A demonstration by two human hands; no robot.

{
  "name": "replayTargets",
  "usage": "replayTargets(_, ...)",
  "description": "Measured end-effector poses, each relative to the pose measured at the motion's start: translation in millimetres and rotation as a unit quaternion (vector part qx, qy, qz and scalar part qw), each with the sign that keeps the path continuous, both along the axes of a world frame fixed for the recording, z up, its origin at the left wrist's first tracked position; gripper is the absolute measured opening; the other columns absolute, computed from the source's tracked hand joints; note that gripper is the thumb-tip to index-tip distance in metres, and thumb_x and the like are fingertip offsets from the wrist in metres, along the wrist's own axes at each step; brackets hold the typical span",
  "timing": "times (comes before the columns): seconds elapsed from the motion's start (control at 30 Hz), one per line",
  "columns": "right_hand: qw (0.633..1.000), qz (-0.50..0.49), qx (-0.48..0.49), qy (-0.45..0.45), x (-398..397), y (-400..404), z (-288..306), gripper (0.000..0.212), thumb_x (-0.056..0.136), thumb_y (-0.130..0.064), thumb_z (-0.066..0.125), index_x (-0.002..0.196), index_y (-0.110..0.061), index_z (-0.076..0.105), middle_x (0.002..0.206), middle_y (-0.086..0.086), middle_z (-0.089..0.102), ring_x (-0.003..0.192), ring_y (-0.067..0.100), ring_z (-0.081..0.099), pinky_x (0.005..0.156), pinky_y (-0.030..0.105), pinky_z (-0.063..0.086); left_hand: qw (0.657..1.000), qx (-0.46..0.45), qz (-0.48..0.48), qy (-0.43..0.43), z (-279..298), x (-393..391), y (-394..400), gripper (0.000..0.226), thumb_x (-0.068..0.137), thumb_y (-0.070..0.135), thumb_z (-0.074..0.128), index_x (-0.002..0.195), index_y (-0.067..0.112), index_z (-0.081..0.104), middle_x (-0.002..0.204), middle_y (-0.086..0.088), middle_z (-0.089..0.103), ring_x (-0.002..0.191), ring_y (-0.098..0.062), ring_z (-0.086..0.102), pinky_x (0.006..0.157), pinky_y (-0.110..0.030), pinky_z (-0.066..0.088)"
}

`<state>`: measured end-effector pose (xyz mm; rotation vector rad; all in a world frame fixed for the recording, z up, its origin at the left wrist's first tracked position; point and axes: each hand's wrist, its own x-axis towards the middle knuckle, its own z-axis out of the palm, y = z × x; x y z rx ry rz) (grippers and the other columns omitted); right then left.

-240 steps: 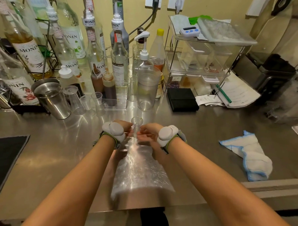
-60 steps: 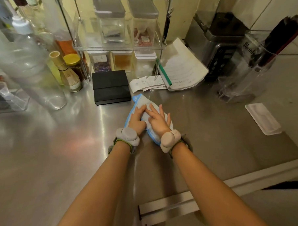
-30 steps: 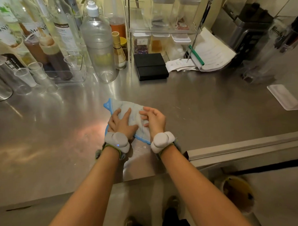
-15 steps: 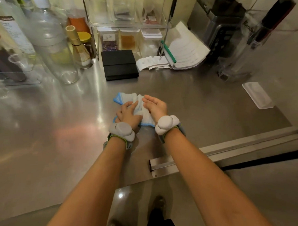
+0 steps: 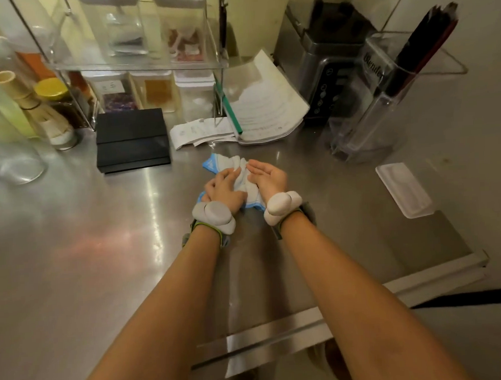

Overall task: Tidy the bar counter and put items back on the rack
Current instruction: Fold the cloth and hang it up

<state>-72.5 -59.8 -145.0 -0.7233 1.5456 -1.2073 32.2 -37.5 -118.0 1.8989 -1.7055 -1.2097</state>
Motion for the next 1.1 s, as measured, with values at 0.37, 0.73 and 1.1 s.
replayTargets(0.37,0.998,-0.05,-0.021,0.031,-86.6,-11.2,-4.8,0.04,0.084,0.015,0.053,0.122,0.007,0.059,0.122,0.019,0.064,0.101,0.016,0.061,0.083,0.017,0.053,0.999,-0.008,-0.021,0.042,-3.0,-82.7,-25.4,0.063,0.084,0.013,0.056,0.142,0.03,0.04,0.153,0.009,0.03,0.142,-0.021,0.018,0.116,-0.03,0.015)
replayTargets(0.73,0.991,-0.085,-0.012,0.106,-145.9,56.3,5.7,0.031,0.083,0.006,0.059,0.114,0.005,0.063,0.094,0.013,0.064,0.085,0.021,0.062,0.079,0.028,0.056,0.994,0.028,-0.074,0.077,-7.9,-131.7,16.0,0.044,0.075,0.042,0.061,0.119,0.043,0.062,0.133,-0.005,0.056,0.124,-0.027,0.052,0.108,-0.036,0.042)
replayTargets(1.1,0.993,-0.014,0.075,0.095,-104.8,111.6,11.7,0.021,0.076,-0.002,0.073,0.097,-0.004,0.073,0.09,0.004,0.069,0.08,0.015,0.066,0.071,0.019,0.056,0.983,0.065,0.018,0.168,-5.7,-70.0,63.3,0.029,0.079,0.009,0.071,0.108,0.012,0.072,0.096,-0.001,0.061,0.092,-0.012,0.055,0.07,-0.008,0.045)
